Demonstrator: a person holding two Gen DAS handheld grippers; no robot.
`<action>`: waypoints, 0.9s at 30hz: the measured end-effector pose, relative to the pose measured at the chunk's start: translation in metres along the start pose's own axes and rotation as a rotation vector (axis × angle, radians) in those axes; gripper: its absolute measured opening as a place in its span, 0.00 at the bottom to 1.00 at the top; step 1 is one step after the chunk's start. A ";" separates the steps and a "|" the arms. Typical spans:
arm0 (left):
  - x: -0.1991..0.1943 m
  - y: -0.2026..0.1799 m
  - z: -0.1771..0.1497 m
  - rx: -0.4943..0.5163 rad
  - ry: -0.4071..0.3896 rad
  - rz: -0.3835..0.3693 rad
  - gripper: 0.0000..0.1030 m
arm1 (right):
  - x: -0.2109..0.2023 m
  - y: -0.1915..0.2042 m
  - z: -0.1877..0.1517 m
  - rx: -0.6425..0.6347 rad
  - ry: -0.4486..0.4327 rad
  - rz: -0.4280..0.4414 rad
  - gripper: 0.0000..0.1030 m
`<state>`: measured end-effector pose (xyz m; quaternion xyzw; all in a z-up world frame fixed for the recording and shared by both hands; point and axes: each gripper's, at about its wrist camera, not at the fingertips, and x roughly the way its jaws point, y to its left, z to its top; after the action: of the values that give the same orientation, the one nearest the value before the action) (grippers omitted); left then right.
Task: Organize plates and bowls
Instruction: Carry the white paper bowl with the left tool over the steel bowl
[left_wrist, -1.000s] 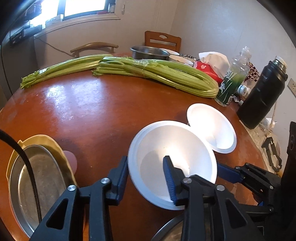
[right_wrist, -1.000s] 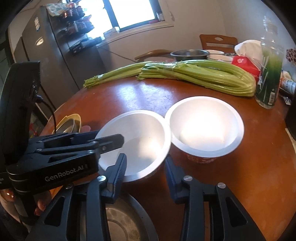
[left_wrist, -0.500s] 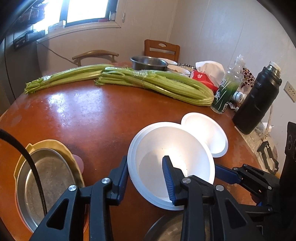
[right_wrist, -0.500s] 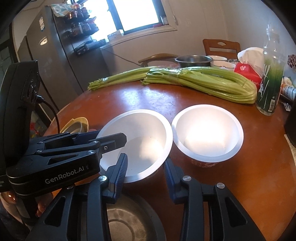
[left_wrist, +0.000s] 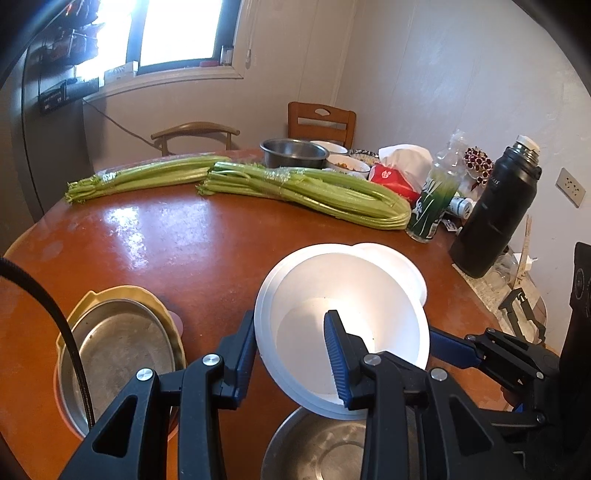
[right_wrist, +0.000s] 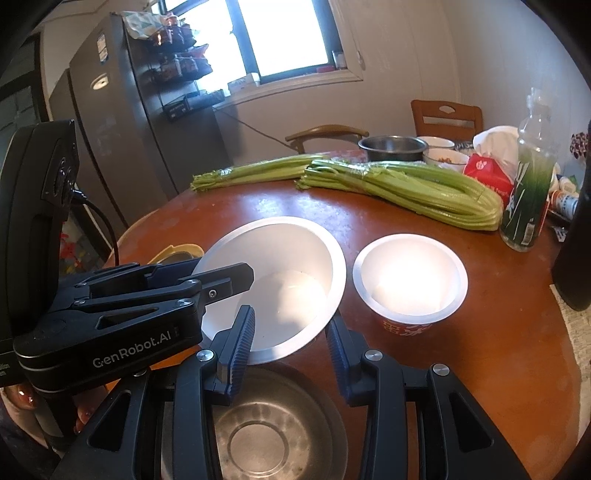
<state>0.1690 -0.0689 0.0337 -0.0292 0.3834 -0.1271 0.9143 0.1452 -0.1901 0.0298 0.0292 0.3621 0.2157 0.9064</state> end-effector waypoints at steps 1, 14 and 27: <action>-0.004 -0.001 0.000 0.003 -0.006 0.001 0.35 | -0.003 0.002 0.000 -0.003 -0.004 0.000 0.40; -0.032 -0.012 -0.007 0.017 -0.042 0.009 0.35 | -0.033 0.017 -0.007 -0.025 -0.041 -0.007 0.41; -0.052 -0.022 -0.017 0.033 -0.055 0.008 0.35 | -0.051 0.020 -0.016 -0.023 -0.061 0.004 0.41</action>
<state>0.1171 -0.0760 0.0613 -0.0162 0.3564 -0.1287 0.9253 0.0942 -0.1948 0.0553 0.0261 0.3317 0.2206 0.9168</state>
